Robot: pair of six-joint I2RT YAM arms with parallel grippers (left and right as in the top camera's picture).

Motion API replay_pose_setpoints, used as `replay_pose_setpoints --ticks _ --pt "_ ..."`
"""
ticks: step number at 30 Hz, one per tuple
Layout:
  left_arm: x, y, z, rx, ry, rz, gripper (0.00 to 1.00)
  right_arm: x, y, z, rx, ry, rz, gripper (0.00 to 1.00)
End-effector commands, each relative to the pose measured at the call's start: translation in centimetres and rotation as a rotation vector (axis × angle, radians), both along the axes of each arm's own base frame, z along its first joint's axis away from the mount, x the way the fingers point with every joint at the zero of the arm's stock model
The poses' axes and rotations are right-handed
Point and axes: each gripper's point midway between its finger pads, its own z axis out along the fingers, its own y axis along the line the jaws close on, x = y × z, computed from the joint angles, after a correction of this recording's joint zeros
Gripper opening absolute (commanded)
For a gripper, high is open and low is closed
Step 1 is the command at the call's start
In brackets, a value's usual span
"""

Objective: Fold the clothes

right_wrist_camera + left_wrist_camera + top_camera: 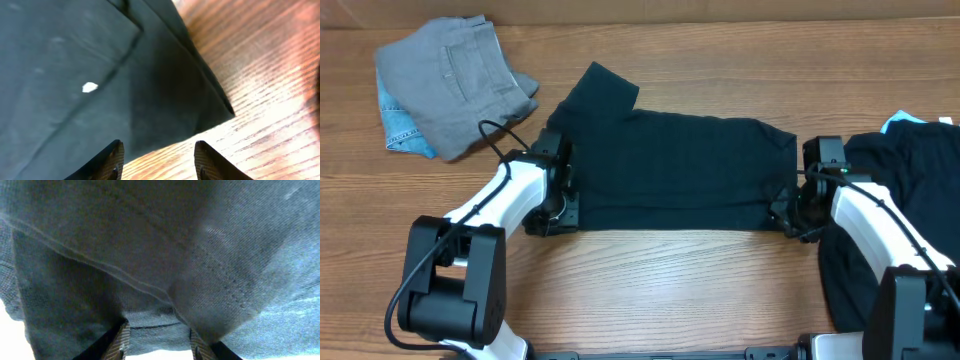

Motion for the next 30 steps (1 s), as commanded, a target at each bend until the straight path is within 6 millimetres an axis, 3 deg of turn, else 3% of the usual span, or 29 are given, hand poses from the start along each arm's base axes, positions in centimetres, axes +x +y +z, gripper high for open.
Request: replay_pose_setpoints --ticks 1,6,16,19,23,26,30 --pt "-0.8 2.2 -2.0 0.103 0.054 0.02 0.38 -0.3 -0.2 -0.5 -0.008 0.009 -0.022 0.49" --pt "-1.7 4.4 -1.9 0.18 0.089 0.132 0.05 -0.4 -0.3 -0.6 -0.016 0.014 -0.023 0.49" --pt "-4.9 8.9 -1.1 0.226 0.222 0.299 0.04 -1.7 0.6 -1.3 0.01 0.041 0.04 0.49" --pt "-5.2 9.0 -0.6 0.217 0.23 0.308 0.16 0.4 1.2 -0.6 0.035 -0.054 0.144 0.49" --pt "-4.1 8.4 1.1 0.176 0.188 0.297 0.38 4.8 2.8 2.8 0.096 -0.22 0.276 0.49" --pt "-2.2 7.4 3.5 0.104 0.125 0.277 0.66 7.7 3.1 5.5 0.096 -0.323 0.296 0.59" --pt "0.2 5.9 7.6 0.01 0.031 0.254 0.69 10.5 3.3 7.3 0.094 -0.427 0.257 0.59"
